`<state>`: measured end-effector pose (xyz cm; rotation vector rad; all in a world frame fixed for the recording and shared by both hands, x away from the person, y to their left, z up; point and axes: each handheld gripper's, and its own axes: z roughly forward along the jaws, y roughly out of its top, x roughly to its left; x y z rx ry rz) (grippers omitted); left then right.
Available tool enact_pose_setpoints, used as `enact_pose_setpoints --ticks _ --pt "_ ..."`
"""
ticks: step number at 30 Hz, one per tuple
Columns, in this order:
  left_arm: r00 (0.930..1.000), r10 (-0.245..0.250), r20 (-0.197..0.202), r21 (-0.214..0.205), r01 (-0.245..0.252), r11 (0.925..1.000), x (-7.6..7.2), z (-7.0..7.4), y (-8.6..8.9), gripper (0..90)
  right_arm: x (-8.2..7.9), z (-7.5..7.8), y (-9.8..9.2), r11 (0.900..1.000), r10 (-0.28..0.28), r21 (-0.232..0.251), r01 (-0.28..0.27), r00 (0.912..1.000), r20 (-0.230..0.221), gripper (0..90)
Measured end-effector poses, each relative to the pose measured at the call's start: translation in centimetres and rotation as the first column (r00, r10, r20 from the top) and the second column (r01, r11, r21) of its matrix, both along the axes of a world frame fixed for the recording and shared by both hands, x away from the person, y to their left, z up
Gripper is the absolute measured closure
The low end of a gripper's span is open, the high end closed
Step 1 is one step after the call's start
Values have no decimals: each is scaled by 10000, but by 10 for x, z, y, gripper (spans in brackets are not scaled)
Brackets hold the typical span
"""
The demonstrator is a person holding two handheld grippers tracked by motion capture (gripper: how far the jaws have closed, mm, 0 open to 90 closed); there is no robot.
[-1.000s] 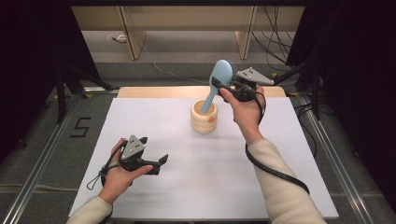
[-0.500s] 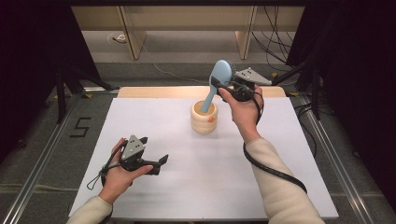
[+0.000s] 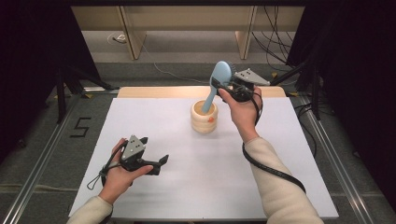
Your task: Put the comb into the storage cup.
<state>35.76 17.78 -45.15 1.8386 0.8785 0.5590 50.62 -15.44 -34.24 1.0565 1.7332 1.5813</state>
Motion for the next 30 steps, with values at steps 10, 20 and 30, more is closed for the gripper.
enact_pose_setpoints --ticks 10,20,30 --pt "10000 -17 2 5 17 10000 0 0 0 0 3 -5 0 9999 -119 -44 119 9999 -88 504" --pt "10000 -28 4 4 28 10000 0 0 0 0 7 -11 3 9997 -178 -144 174 9996 -217 503" --pt "10000 -50 7 6 50 10000 0 0 0 0 11 -18 6 9995 -293 -154 287 9988 -386 502"
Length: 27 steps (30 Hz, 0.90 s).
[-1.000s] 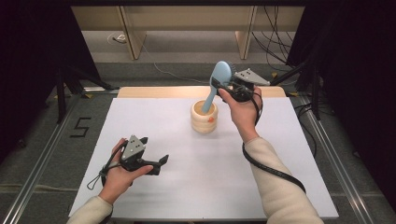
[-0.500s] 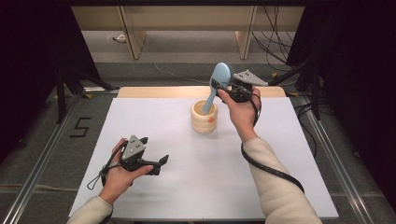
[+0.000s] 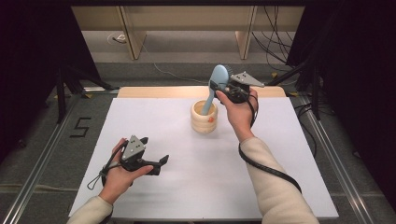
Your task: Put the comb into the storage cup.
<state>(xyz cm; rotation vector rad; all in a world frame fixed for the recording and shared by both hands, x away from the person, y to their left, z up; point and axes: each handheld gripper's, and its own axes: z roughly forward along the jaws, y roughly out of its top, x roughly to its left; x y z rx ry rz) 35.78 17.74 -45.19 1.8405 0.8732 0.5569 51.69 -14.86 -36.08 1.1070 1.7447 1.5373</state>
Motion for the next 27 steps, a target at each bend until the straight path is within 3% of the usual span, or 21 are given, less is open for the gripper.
enact_pose_setpoints --ticks 27 --pt "10000 -14 -36 -21 13 10000 0 0 -1 0 6 -11 5 9999 -125 28 126 9995 -292 498"
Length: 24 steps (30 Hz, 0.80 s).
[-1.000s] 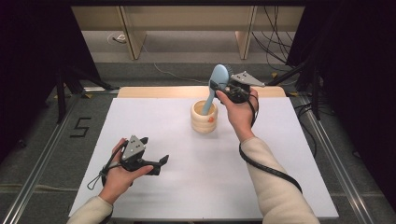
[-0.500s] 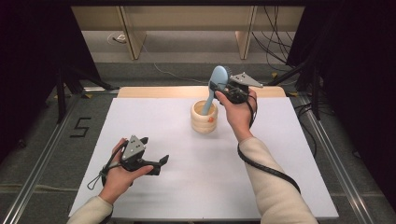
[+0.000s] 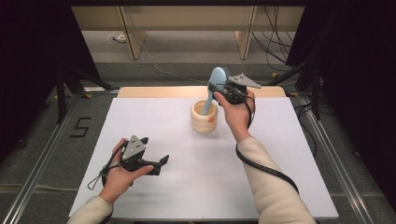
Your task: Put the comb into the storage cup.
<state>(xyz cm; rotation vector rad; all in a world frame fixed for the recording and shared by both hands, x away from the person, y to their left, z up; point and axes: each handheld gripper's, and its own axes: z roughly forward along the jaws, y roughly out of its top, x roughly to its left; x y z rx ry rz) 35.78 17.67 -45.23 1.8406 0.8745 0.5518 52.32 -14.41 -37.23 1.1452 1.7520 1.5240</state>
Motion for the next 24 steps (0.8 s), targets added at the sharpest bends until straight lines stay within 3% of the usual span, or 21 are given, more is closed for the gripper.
enact_pose_setpoints --ticks 24 --pt "10000 -16 -3 -19 16 10000 0 0 -1 0 5 -15 4 9999 -124 83 128 9992 -392 497"
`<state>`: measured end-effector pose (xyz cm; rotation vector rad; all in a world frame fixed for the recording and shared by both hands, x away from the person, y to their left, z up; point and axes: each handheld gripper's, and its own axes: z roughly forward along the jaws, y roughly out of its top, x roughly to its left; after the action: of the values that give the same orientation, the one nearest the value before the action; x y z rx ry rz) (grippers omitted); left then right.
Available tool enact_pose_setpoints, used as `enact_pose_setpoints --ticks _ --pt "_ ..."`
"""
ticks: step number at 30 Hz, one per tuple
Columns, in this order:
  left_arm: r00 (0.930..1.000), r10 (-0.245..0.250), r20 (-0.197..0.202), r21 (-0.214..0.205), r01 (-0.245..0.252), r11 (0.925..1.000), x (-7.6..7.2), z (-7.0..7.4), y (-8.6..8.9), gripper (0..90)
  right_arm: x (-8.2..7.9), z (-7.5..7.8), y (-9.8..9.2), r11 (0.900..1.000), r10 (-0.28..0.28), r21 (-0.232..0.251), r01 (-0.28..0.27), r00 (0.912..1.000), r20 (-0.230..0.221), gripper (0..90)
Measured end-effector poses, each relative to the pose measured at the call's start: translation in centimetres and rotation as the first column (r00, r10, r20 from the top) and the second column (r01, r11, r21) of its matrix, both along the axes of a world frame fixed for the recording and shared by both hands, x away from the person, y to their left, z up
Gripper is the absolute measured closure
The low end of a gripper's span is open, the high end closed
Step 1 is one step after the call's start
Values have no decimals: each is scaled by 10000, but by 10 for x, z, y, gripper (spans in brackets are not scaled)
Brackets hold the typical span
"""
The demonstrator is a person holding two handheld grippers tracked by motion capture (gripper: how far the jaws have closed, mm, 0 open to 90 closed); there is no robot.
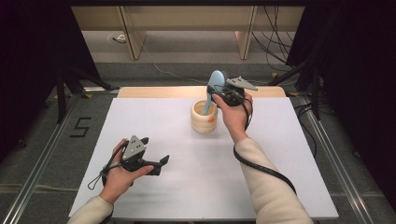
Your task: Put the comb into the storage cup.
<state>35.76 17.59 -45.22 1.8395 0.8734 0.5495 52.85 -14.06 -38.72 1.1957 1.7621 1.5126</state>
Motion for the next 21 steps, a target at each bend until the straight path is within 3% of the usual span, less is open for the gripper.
enact_pose_setpoints --ticks 21 --pt "10000 -23 -28 3 23 10000 0 -1 0 0 4 -12 1 9997 -125 186 131 9994 -322 495"
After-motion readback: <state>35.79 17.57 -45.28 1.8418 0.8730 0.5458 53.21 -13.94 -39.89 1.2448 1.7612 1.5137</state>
